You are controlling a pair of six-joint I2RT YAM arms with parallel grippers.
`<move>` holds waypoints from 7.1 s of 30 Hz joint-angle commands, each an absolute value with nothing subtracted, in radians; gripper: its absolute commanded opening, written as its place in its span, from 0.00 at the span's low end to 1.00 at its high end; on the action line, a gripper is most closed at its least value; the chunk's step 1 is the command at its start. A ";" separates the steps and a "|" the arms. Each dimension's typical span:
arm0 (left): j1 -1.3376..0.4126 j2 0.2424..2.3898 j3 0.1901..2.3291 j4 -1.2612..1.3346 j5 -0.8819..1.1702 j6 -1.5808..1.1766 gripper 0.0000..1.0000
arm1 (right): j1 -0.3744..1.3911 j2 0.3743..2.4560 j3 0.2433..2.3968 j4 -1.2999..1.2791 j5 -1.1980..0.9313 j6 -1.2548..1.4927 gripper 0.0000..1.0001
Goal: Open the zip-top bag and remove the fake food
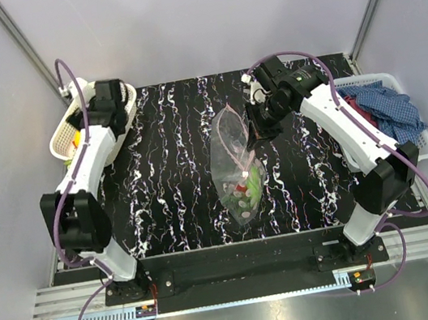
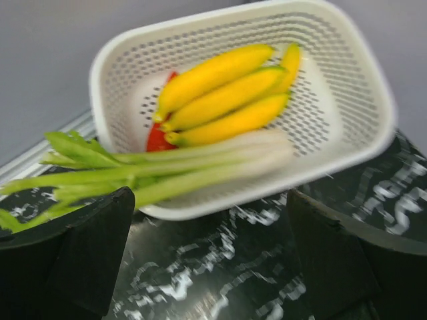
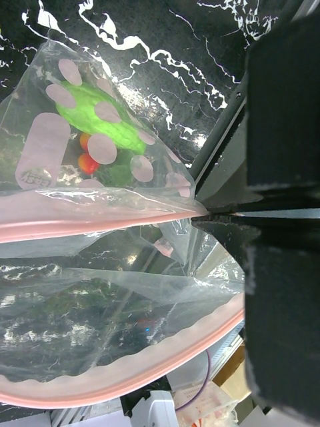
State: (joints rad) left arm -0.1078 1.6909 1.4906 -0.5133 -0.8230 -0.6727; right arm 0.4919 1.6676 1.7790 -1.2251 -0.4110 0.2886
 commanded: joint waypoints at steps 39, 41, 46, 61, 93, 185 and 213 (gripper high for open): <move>-0.815 1.595 1.671 -0.810 -0.037 -0.788 0.15 | 0.592 1.543 1.764 -0.977 -0.408 0.456 0.00; -0.805 1.612 1.637 -0.815 -0.031 -0.761 0.13 | 0.592 1.526 1.755 -0.965 -0.400 0.463 0.00; -0.808 1.628 1.557 -0.819 -0.069 -0.683 0.08 | 0.592 1.511 1.723 -0.933 -0.420 0.474 0.00; -0.690 1.497 1.463 -0.756 0.176 -0.662 0.30 | 0.611 1.588 1.766 -0.825 -0.555 0.512 0.00; -0.779 1.802 1.224 -0.609 -0.037 -0.495 0.52 | 0.566 1.414 1.433 -0.804 -0.483 0.476 0.00; 0.057 1.781 1.402 0.434 -0.146 -1.018 0.00 | 0.535 1.535 1.726 -1.141 -0.198 0.242 0.00; -0.299 1.353 1.043 0.075 0.179 -0.878 0.55 | 0.535 1.585 1.726 -1.094 -0.296 0.281 0.00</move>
